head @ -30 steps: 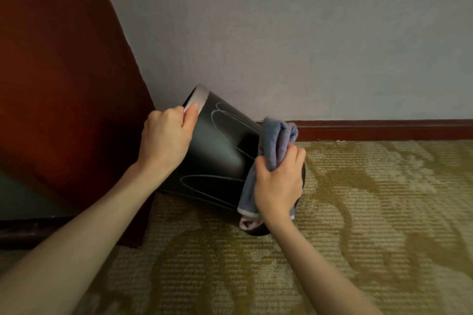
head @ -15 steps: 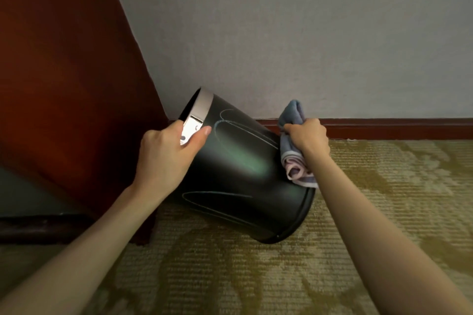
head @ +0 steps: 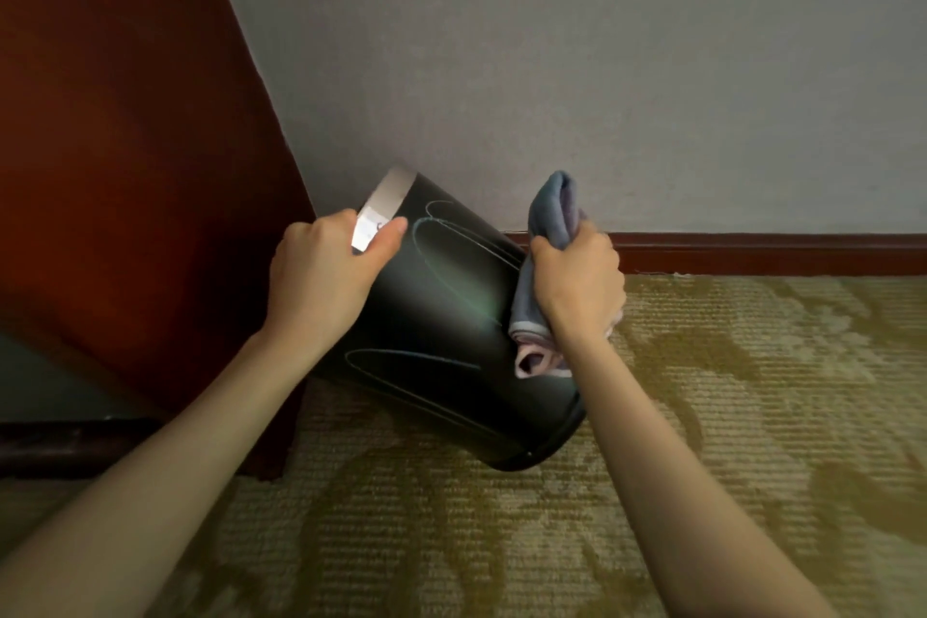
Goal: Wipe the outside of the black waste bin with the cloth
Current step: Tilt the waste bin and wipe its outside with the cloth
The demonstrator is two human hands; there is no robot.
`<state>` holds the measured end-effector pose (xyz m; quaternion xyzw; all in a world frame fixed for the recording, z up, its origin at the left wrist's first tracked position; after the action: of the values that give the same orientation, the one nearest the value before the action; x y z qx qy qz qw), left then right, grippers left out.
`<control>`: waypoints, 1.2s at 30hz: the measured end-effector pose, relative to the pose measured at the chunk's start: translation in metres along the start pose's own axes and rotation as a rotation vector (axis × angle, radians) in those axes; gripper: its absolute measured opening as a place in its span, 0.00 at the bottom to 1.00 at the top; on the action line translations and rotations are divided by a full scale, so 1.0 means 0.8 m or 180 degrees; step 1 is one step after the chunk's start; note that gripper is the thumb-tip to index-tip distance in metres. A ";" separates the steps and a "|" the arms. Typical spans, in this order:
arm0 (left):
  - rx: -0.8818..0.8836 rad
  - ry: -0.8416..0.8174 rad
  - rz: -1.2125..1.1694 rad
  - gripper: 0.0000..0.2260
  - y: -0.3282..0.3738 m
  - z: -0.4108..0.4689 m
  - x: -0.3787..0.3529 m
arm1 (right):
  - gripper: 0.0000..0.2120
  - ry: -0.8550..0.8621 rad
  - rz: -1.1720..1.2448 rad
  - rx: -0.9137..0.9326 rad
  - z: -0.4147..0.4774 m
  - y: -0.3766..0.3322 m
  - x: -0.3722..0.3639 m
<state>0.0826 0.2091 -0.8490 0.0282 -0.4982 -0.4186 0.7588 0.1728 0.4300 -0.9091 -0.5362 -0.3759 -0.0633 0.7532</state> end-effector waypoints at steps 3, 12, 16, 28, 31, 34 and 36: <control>0.0042 -0.0044 0.0037 0.23 -0.006 0.006 0.000 | 0.17 0.0402 -0.0024 0.0302 -0.034 -0.015 0.004; 0.0435 -0.1000 -0.0669 0.15 -0.023 -0.008 -0.001 | 0.14 0.0503 0.0238 0.0782 -0.067 -0.024 0.004; 0.0405 -0.1344 -0.0809 0.18 -0.016 -0.005 -0.005 | 0.13 0.0300 0.0297 0.0836 -0.045 -0.023 0.003; 0.0599 -0.0983 -0.1243 0.10 -0.009 -0.007 -0.006 | 0.20 0.0823 0.0431 0.1012 -0.112 -0.016 -0.001; 0.0628 -0.1051 -0.1303 0.09 -0.012 -0.010 -0.007 | 0.20 0.0816 0.0582 0.1084 -0.123 -0.014 -0.003; 0.0628 -0.1064 -0.1252 0.11 -0.017 -0.012 -0.007 | 0.16 0.0682 0.0819 0.1069 -0.113 -0.017 -0.002; 0.0615 -0.1010 -0.1225 0.14 -0.017 -0.013 -0.005 | 0.14 0.0480 0.0903 0.0912 -0.097 -0.019 -0.002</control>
<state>0.0818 0.1992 -0.8638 0.1287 -0.6340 -0.5049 0.5714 0.2029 0.3571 -0.9096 -0.4648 -0.2444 0.0575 0.8491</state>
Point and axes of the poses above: each hand's wrist, its own z-axis towards the middle knuckle, its own x-axis out of the back of the hand, y = z × x, the point moved 6 cm from there along z, towards the middle knuckle, and after that the axes turned 1 degree about y, right-handed, at the moved point
